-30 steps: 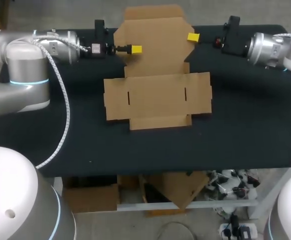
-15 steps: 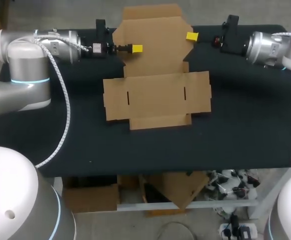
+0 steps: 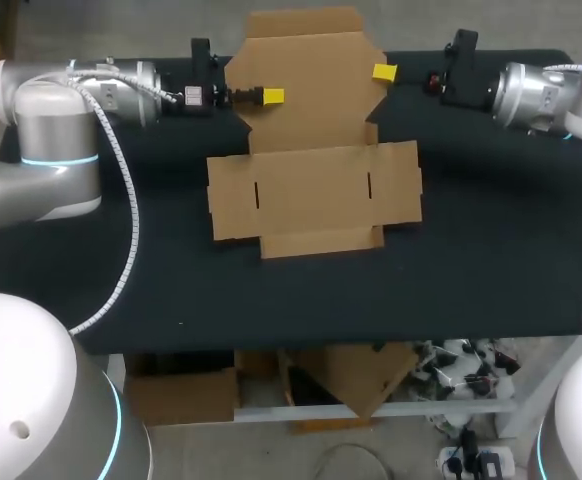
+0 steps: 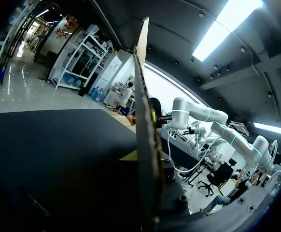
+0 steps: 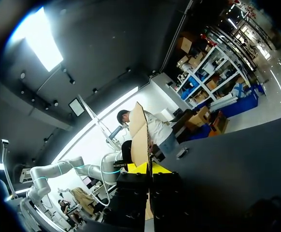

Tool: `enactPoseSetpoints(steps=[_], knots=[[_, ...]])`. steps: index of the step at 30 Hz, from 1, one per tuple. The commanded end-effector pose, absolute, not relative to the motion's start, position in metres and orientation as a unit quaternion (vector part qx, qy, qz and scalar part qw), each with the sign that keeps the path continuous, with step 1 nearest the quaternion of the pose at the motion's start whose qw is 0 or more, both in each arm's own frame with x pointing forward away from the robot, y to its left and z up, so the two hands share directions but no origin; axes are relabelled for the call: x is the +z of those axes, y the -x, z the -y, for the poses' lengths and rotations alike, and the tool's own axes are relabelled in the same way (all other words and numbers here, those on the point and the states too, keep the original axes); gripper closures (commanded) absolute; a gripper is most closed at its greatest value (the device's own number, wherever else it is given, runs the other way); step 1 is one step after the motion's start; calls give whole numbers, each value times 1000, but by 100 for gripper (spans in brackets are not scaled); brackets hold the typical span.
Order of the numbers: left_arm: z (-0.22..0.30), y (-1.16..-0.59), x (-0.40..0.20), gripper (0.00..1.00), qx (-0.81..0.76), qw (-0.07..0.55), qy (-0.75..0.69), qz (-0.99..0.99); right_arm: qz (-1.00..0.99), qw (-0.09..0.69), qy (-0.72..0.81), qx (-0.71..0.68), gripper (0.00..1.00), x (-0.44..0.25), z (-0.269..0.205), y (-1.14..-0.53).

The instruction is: Assemble the packaging by folding the flat box into shape, placing the metal phone stand inside, and closing the box properly

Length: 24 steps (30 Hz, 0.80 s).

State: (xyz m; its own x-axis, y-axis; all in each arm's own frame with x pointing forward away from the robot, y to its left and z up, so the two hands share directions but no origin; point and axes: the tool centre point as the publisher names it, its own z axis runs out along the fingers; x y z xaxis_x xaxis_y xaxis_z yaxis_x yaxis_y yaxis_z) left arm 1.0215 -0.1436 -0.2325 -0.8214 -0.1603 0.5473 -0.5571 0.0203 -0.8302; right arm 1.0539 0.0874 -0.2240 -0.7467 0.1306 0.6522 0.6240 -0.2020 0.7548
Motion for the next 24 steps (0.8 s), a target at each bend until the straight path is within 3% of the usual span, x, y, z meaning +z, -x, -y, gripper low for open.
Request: enactPoseSetpoints(steps=[1,4,6,10,13,18,24], knots=[[146,-1025,-234,100,652,156,-252,698,606,175,307,-712,100,-224,-90,-1054],[147,-1025,-234,100,652,156,-249,698,606,175,307,-713,100,-223,-89,-1053],[147,-1025,-233,100,652,158,-248,699,607,174,307,-712,85,-221,-87,-1052],[149,-1028,-232,100,651,160,-245,700,609,160,314,-710,70,-216,-78,-1048],[150,-1030,-231,100,651,162,-243,700,612,145,322,-707,65,-211,-68,-1042],[153,-1035,-229,100,652,162,-240,701,619,118,341,-698,65,-204,-48,-1029],[159,-1039,-225,100,654,158,-229,704,624,85,366,-685,76,-197,-23,-1008]])
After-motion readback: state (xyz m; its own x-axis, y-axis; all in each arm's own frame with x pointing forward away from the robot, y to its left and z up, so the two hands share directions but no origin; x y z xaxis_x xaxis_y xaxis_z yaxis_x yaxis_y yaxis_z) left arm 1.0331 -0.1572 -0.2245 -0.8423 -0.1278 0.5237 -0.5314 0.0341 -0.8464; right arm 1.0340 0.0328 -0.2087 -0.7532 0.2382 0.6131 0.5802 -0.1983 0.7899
